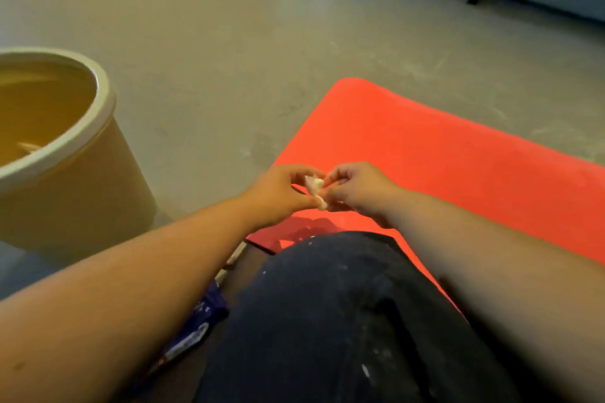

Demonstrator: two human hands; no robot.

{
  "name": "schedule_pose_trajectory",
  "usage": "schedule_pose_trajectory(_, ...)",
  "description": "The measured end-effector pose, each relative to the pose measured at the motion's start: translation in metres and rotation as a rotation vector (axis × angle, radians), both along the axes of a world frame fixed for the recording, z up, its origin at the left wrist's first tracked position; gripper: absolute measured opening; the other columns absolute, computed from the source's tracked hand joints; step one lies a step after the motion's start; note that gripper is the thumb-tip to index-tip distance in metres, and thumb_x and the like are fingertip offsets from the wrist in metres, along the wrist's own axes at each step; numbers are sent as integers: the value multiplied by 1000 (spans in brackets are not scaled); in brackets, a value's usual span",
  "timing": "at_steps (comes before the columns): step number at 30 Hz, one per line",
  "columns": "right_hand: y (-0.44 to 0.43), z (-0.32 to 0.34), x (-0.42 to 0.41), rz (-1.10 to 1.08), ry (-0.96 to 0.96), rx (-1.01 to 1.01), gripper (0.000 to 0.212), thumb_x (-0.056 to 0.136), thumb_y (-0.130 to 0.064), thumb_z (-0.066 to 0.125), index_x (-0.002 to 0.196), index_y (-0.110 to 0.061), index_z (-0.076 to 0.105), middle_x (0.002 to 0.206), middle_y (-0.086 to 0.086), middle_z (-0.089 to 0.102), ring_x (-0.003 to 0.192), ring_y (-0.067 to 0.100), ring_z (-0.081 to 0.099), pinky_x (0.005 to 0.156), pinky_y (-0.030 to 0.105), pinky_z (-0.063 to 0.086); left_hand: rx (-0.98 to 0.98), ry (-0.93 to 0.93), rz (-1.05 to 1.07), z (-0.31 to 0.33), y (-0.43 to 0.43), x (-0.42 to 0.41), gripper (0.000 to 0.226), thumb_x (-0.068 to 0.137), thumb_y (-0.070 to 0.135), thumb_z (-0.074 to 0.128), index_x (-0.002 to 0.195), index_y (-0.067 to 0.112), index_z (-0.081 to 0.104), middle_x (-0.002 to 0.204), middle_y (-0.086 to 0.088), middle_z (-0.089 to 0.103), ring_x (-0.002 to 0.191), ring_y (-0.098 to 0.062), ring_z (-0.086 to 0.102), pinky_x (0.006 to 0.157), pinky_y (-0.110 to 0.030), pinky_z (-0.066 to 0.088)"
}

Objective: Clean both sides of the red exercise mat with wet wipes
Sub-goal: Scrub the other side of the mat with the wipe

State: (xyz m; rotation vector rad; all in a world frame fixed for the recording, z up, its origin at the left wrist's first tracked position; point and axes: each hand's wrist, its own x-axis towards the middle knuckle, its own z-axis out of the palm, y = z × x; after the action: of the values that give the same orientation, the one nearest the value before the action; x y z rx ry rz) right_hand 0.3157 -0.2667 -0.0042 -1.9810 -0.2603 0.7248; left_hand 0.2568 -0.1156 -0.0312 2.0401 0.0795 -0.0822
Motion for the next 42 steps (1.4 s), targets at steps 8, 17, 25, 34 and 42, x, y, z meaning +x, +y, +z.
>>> schedule_pose_trajectory(8, -15, -46, 20, 1, -18, -153, 21, 80, 5, 67, 81, -14, 58, 77, 11, 60, 69, 23, 57, 72, 40, 51, 556, -41, 66, -58, 5, 0, 33, 89, 14, 60, 121, 19, 67, 105, -10, 64, 101, -28, 60, 89, -33, 44)
schedule_pose_trajectory(17, -18, -119, 30, -75, -442, -382, 17, 75, -5, 55, 76, -18, 66, 87, 3, 66, 83, 22, 59, 72, 30, 44, 757, -372, -391, -102, 17, 2, 40, 100, 34, 41, 92, 15, 76, 73, -1, 62, 61, -20, 55, 56, -26, 44)
schedule_pose_trajectory(25, -5, -134, 33, -1, -667, -403, 11, 77, -8, 51, 72, -15, 58, 83, 7, 56, 86, 27, 49, 65, 29, 24, 709, -205, 61, -108, 7, 1, 32, 86, 24, 46, 81, 7, 73, 77, -14, 56, 70, -34, 58, 62, -35, 49)
schedule_pose_trajectory(34, -11, -143, 30, 49, -770, -383, 7, 75, -8, 51, 75, -14, 55, 79, 4, 50, 79, 26, 44, 70, 36, 37, 838, -140, 291, -96, 69, 27, 25, 85, 18, 55, 90, 7, 77, 76, -22, 54, 68, -39, 58, 59, -39, 44)
schedule_pose_trajectory(42, -11, -148, 31, 53, -804, -372, 19, 72, -17, 37, 77, -15, 55, 81, 4, 50, 80, 28, 46, 68, 33, 32, 868, -286, 34, -91, 53, 38, 26, 87, 14, 52, 96, 9, 76, 82, -17, 60, 70, -35, 62, 59, -35, 49)
